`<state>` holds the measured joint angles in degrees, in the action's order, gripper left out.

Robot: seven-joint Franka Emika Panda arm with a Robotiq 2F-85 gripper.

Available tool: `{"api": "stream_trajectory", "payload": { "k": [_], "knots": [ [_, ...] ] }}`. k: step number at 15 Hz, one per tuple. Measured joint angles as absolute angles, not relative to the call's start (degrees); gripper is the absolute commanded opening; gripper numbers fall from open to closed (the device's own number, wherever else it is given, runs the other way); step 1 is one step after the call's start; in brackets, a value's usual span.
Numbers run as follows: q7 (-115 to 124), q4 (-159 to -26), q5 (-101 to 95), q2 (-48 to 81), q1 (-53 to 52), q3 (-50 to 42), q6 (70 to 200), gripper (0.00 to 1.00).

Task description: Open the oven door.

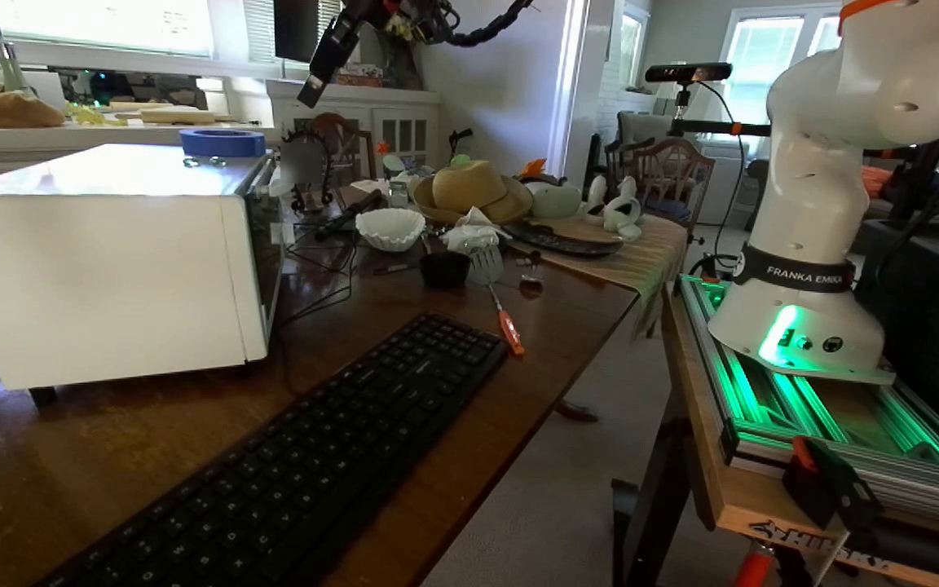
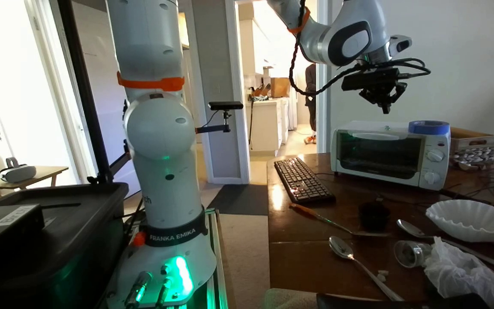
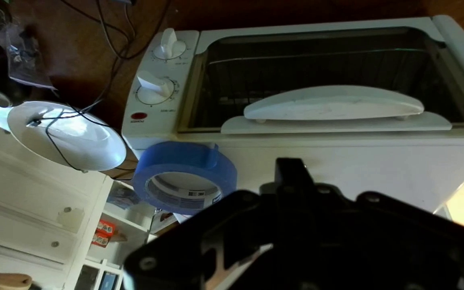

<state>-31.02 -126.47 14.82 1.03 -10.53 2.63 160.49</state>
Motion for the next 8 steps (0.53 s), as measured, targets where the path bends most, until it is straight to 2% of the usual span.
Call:
{"api": "stream_trajectory", "payload": {
  "k": [8],
  "knots": [
    [-35.9,-126.3,20.4,1.4,-11.5,4.5,160.8,0.0]
  ]
}}
